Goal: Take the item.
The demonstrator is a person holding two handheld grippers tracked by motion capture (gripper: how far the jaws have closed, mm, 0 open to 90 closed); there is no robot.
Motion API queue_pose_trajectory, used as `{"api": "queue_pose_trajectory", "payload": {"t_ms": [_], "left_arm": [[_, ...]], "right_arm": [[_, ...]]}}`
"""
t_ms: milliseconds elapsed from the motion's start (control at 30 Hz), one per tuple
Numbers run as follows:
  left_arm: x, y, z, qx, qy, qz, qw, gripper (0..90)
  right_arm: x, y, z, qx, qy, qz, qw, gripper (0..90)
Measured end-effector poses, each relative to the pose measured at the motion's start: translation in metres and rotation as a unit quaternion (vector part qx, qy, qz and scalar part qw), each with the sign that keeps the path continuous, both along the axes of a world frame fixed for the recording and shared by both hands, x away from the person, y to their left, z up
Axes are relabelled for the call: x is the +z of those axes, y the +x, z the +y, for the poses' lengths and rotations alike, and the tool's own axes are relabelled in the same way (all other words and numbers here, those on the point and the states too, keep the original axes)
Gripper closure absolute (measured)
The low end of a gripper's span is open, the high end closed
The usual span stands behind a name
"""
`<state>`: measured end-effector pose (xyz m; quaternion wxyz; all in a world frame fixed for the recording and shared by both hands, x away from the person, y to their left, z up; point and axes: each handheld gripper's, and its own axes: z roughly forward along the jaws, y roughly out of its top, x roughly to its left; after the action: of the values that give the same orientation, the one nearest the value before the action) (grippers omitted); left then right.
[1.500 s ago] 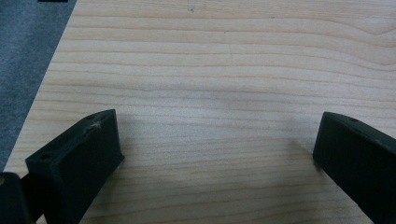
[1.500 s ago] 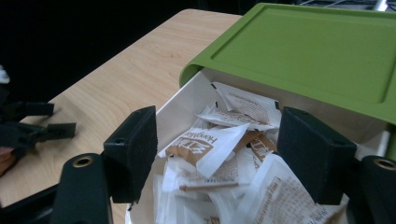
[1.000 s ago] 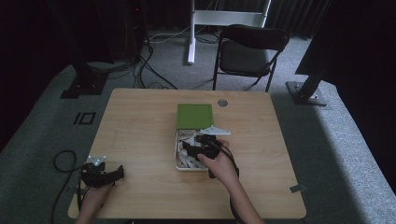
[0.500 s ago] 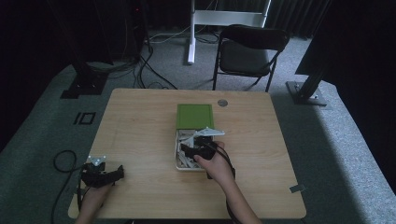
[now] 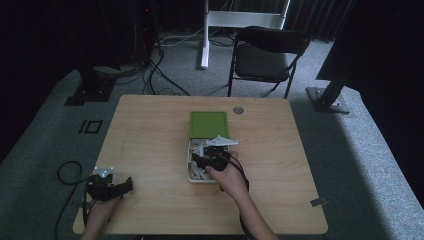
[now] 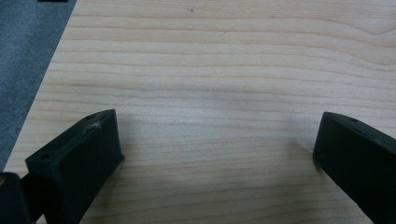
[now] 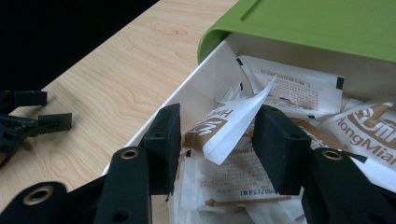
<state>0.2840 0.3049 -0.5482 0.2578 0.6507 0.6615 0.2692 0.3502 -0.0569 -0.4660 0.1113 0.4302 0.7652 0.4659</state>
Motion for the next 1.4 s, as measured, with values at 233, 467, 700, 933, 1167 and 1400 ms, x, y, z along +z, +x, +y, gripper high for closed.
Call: {"api": "queue_pose_trajectory", "payload": {"t_ms": [233,467,700,933,1167,1400], "left_arm": [[0.000,0.000,0.000,0.000,0.000,0.000,1.0000,1.4],[0.000,0.000,0.000,0.000,0.000,0.000,1.0000,1.4],[0.000,0.000,0.000,0.000,-0.001,0.000,1.0000,1.4],[0.000,0.000,0.000,0.000,0.000,0.000,1.0000,1.4],[0.000,0.000,0.000,0.000,0.000,0.000,1.0000,1.4],[0.000,0.000,0.000,0.000,0.000,0.000,1.0000,1.4]], "right_arm": [[0.001,0.001,0.007,0.003,0.003,-0.003,1.0000,54.9],[-0.001,0.005,0.008,-0.004,-0.005,-0.013,0.9999,65.1],[0.001,0.003,0.002,0.009,-0.013,-0.022,0.9996,79.0],[0.009,-0.001,-0.003,0.018,0.002,-0.029,0.9994,80.5],[0.019,-0.005,-0.010,0.021,0.007,-0.041,0.9989,81.5],[0.034,-0.008,-0.025,0.016,0.013,-0.051,0.9985,81.5]]}}
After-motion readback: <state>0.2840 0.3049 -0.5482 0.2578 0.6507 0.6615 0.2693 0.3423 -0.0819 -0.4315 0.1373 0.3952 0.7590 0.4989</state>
